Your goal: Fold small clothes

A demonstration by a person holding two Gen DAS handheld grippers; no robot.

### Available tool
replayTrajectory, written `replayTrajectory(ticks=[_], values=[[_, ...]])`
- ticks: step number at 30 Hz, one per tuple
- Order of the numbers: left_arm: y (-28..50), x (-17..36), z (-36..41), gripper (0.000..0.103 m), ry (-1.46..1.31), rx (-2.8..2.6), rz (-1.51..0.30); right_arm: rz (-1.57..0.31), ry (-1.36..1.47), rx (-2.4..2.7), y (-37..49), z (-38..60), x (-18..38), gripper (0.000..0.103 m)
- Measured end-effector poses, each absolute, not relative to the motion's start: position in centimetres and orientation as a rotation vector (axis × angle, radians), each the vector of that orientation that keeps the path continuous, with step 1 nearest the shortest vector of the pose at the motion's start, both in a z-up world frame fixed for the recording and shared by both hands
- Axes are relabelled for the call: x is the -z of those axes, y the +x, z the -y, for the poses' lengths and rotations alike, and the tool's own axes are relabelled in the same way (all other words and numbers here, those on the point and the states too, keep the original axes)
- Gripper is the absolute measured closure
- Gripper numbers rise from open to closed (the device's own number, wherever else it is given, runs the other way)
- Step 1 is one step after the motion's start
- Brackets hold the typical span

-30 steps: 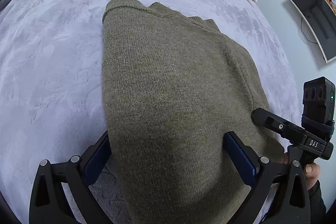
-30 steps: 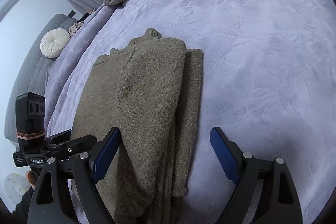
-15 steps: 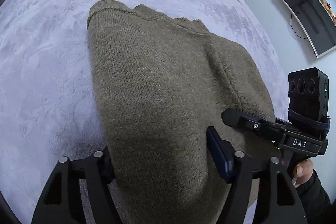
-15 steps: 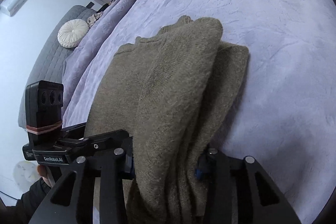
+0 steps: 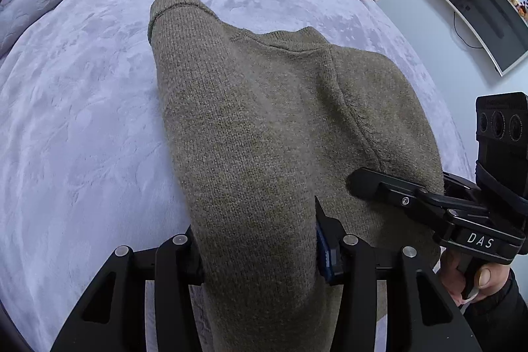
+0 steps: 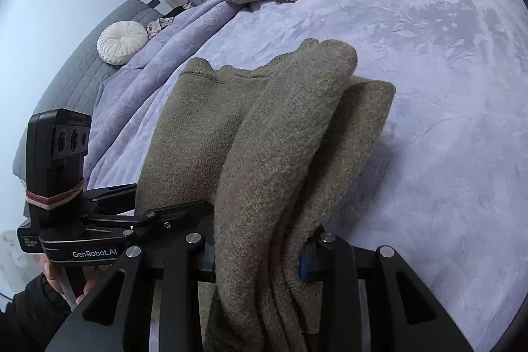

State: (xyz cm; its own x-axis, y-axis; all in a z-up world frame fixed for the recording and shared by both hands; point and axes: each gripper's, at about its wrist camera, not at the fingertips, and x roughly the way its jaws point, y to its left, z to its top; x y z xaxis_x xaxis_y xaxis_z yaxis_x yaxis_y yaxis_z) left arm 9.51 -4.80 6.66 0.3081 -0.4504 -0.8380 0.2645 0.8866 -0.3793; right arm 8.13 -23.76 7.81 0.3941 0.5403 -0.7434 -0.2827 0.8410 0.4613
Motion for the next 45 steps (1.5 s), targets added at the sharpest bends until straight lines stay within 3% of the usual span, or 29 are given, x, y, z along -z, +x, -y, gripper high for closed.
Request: replayTrajectory(ticks=[25,45], values=[[1.2,-9.8,4.2,0.055,-0.122,0.431,-1.159,-1.104,0.277,-0.481,0.7,21.8,-10.5,0.069],[-3.8,-9.4,3.5,0.055,-0.111,0.403,-1.173,-1.154,0.258,-0.496,-3.4,20.4,-9.9,0.069]])
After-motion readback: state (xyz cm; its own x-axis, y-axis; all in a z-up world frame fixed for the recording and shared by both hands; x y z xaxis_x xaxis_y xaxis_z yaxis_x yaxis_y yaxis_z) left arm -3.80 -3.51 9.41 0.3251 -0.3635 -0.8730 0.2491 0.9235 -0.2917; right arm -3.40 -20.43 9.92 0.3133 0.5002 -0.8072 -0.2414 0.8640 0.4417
